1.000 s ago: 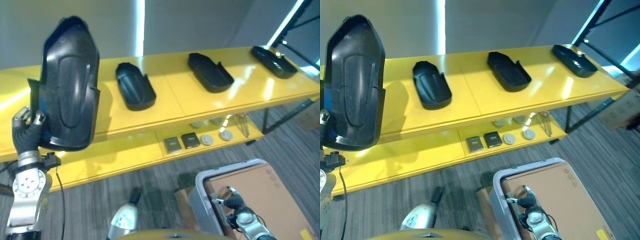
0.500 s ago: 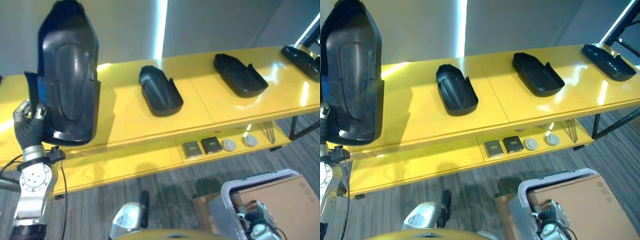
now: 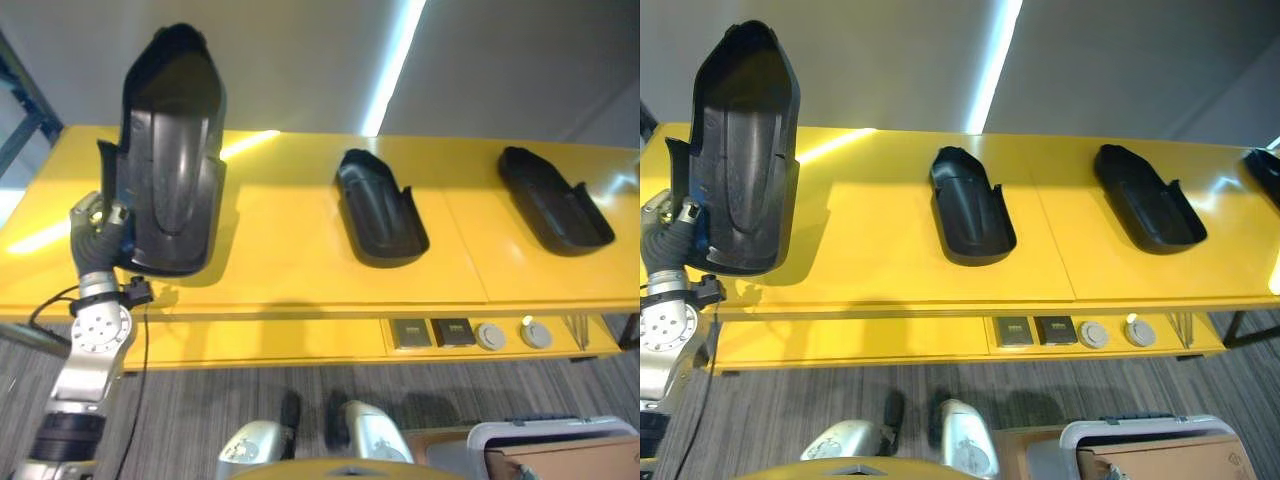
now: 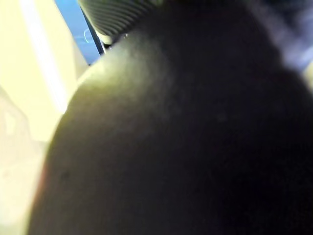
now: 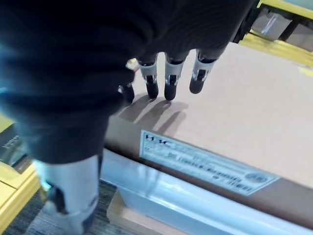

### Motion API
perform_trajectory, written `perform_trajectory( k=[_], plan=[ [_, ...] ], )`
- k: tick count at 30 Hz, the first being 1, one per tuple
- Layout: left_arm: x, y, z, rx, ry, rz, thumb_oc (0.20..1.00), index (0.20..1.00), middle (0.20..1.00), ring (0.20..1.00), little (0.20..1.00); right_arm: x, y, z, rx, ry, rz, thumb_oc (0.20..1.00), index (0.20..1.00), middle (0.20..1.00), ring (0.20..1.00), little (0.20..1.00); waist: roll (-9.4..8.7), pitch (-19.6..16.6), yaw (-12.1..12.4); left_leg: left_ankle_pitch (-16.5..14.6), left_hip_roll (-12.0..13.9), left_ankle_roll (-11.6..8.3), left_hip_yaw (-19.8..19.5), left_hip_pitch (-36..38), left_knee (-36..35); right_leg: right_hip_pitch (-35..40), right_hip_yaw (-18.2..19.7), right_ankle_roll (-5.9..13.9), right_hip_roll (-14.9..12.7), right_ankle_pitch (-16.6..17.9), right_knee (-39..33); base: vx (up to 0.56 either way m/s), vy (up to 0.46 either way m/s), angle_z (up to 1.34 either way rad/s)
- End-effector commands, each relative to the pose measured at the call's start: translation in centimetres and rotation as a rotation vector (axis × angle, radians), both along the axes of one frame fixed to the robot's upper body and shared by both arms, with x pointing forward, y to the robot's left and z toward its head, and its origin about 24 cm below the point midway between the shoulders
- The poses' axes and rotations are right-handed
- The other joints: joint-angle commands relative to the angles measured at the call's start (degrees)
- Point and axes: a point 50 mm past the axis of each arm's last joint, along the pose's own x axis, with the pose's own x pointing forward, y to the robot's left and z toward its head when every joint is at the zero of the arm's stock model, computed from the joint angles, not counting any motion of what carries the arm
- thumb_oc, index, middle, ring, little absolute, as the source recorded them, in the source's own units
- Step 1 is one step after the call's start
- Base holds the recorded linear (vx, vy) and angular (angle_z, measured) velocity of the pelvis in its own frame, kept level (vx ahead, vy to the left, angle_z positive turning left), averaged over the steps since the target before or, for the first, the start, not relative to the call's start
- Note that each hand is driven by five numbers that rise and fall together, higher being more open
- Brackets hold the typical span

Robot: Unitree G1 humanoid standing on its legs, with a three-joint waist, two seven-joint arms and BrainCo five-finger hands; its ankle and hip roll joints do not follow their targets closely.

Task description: Move parts from the plastic box to the shelf.

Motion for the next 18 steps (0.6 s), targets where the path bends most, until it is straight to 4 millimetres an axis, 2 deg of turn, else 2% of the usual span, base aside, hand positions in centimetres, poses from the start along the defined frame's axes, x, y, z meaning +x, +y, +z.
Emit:
perform_trajectory(
  k=[1,5,8,13,17,18],
  plan=[
    [-0.9,-1.5,3.8,0.017,-0.22,-0.052,0.2,0.2,0.2,0.2,0.2,5.0,4.7,-0.8,0.218,-0.159,0.105,1.0,1.0,1.0,1.0,1.0,1.82,-2.2,1.2,-2.2,1.1,-2.11,-3.6,3.5,-4.8,6.3,-2.9,0.8,1.9,8.3,-8.4,0.12,-0.148,0.47],
    [-1.1,-1.5,3.6,-0.004,-0.223,-0.04,0.2,0.2,0.2,0.2,0.2,5.7,4.0,-0.5,0.168,-0.142,0.137,1.0,1.0,1.0,1.0,1.0,1.08,-4.1,1.8,-1.6,1.5,-2.79,-2.5,2.4,-4.8,10.3,-1.8,-0.06,2.8,8.5,-14.4,0.08,-0.106,0.21],
    [-1.2,-1.5,3.7,-0.007,-0.229,-0.038,0.2,0.2,0.2,0.2,0.2,5.6,3.4,-0.3,0.105,-0.14,0.161,1.0,1.0,1.0,1.0,1.0,0.87,-4.4,1.8,-1.4,1.9,-3.23,-1.4,1.7,-4.3,11.6,-1.4,-0.22,3.1,8.7,-15.9,0.05,-0.077,-0.12],
    [-1.3,-1.2,3.6,-0.023,-0.219,-0.035,0.2,0.2,0.2,0.2,0.2,7.1,2.9,0.6,0.114,-0.122,0.234,1.0,1.0,1.0,1.0,1.0,0.07,-4.8,1.8,-2.4,2.9,-3.81,0.4,1.0,-2.2,13.6,-1.4,-0.55,3.2,8.3,-17.7,0.06,-0.091,-0.16],
    [-1.4,-0.9,3.3,-0.019,-0.202,-0.025,0.2,0.2,0.2,0.2,0.2,5.6,3.0,-0.2,0.157,0.033,0.241,1.0,1.0,1.0,1.0,1.0,-0.42,-4.8,1.9,-4.2,3.6,-4.33,1.0,0.3,1.4,14.5,-1.6,-1.22,3.2,7.2,-17.3,0.07,-0.101,-0.03],
    [-1.4,-1.0,3.3,-0.026,-0.199,-0.033,0.2,0.2,0.2,0.2,0.2,4.8,3.3,-0.7,0.165,0.065,0.247,1.0,1.0,1.0,1.0,1.0,-0.64,-4.4,2.1,-4.9,3.4,-4.55,1.3,-1.4,4.7,14.9,-1.8,-1.47,2.9,7.0,-17.0,0.04,-0.086,0.02]
  ],
)
